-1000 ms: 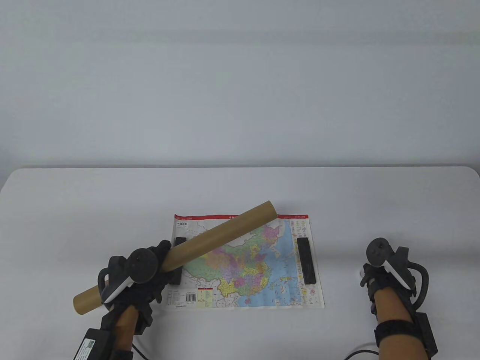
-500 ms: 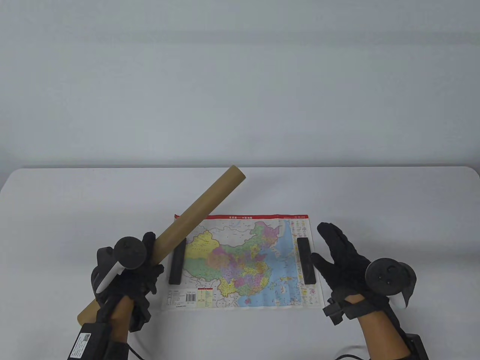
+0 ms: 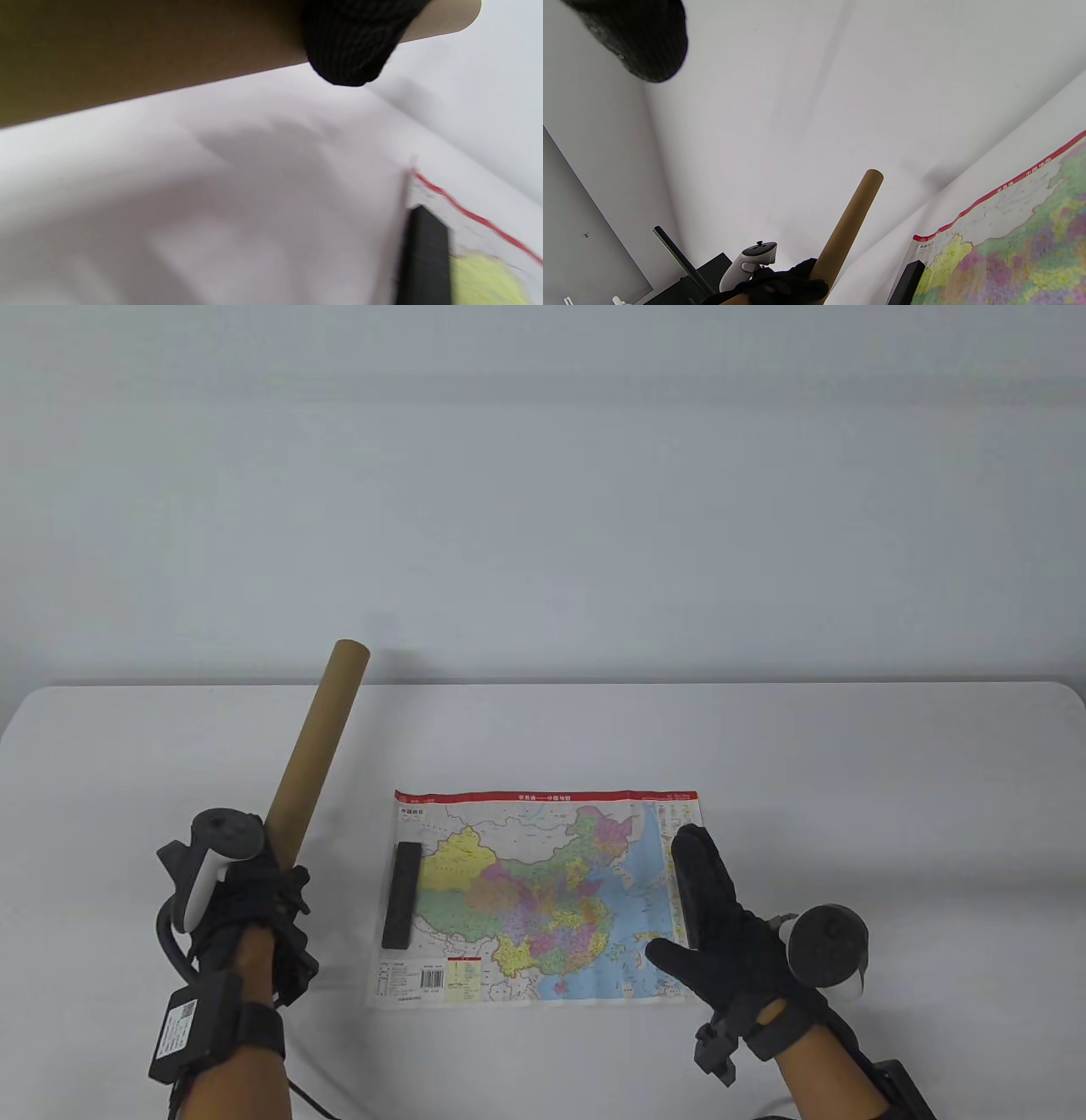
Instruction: Roll up map and store in mailing tube
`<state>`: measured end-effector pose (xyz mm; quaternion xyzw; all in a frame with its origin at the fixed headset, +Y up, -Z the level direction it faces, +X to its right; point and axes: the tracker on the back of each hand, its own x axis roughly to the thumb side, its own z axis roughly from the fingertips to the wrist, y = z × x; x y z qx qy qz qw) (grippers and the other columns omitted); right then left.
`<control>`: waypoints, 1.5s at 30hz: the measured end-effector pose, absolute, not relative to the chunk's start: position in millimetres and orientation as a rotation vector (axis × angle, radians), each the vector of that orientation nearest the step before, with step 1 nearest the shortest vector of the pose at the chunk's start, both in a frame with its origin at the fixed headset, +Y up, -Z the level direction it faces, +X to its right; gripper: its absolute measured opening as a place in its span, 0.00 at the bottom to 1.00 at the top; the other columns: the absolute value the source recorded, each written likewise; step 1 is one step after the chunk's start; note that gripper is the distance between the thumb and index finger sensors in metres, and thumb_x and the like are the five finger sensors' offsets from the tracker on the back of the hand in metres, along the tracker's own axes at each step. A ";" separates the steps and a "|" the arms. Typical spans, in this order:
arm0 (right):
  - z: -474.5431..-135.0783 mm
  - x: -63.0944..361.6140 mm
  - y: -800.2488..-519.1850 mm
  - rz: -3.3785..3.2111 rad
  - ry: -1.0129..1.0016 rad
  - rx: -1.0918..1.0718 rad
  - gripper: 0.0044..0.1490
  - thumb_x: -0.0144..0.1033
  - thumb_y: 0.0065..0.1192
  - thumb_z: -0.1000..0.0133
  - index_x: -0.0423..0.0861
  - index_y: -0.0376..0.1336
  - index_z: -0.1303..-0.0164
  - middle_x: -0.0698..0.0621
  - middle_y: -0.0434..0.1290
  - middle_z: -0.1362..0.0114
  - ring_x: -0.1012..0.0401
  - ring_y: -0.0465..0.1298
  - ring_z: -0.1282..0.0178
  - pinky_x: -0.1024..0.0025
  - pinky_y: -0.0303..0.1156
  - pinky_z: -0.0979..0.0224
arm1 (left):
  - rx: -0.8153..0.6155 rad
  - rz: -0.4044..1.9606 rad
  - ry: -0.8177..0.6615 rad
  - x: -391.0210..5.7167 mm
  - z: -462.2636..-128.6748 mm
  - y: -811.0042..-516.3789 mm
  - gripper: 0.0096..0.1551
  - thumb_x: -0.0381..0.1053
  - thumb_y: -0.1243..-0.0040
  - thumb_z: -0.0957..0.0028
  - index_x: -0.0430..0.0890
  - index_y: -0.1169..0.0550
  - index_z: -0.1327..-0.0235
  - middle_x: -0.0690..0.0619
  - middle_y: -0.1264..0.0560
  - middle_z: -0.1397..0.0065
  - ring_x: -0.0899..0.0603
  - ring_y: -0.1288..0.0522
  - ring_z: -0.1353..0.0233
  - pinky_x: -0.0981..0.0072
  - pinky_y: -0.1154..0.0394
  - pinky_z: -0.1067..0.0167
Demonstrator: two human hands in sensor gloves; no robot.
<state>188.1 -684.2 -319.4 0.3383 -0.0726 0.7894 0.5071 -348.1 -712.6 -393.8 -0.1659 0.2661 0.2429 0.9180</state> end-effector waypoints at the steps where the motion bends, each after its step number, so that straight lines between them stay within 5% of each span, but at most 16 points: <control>1: -319.9 187.4 -686.0 1.908 -0.166 0.816 0.64 0.65 0.61 0.39 0.44 0.30 0.15 0.35 0.29 0.15 0.28 0.34 0.21 0.29 0.39 0.28 | -0.350 0.485 0.581 -352.1 -395.8 -717.5 0.53 0.59 0.37 0.48 0.61 0.59 0.25 0.50 0.43 0.20 0.38 0.29 0.26 0.46 0.30 0.27; 14: -322.4 184.7 -695.5 1.942 -0.110 0.805 0.64 0.65 0.60 0.39 0.43 0.30 0.15 0.34 0.29 0.16 0.27 0.35 0.21 0.29 0.39 0.29 | -0.369 0.342 0.782 -368.4 -406.3 -753.8 0.51 0.54 0.37 0.47 0.60 0.58 0.25 0.47 0.46 0.19 0.35 0.32 0.24 0.46 0.32 0.24; 30: -322.2 183.2 -696.3 1.958 -0.088 0.811 0.64 0.64 0.61 0.39 0.42 0.31 0.15 0.33 0.30 0.16 0.27 0.36 0.21 0.29 0.40 0.29 | -0.320 0.238 0.779 -357.7 -409.4 -762.0 0.51 0.57 0.37 0.48 0.60 0.58 0.26 0.49 0.47 0.18 0.37 0.35 0.21 0.48 0.34 0.23; 34: -322.5 182.5 -696.3 1.960 -0.082 0.811 0.64 0.64 0.61 0.39 0.42 0.31 0.15 0.33 0.30 0.16 0.26 0.36 0.21 0.29 0.40 0.29 | -0.273 0.228 0.777 -354.0 -406.0 -752.7 0.55 0.63 0.35 0.51 0.62 0.59 0.26 0.52 0.51 0.17 0.36 0.42 0.17 0.44 0.40 0.21; 40: -328.7 170.0 -693.4 2.031 -0.010 0.770 0.63 0.64 0.62 0.38 0.44 0.32 0.14 0.34 0.30 0.15 0.27 0.36 0.20 0.29 0.39 0.27 | -0.112 0.276 0.536 -311.0 -408.6 -698.0 0.52 0.65 0.33 0.53 0.63 0.50 0.24 0.52 0.49 0.17 0.36 0.43 0.17 0.44 0.40 0.21; 45: -341.5 140.4 -683.9 2.161 0.069 0.695 0.60 0.61 0.63 0.38 0.42 0.36 0.13 0.34 0.33 0.14 0.27 0.38 0.20 0.30 0.40 0.27 | -0.112 0.303 0.198 -240.6 -402.6 -678.6 0.37 0.59 0.30 0.53 0.61 0.32 0.29 0.53 0.31 0.24 0.41 0.25 0.28 0.53 0.27 0.30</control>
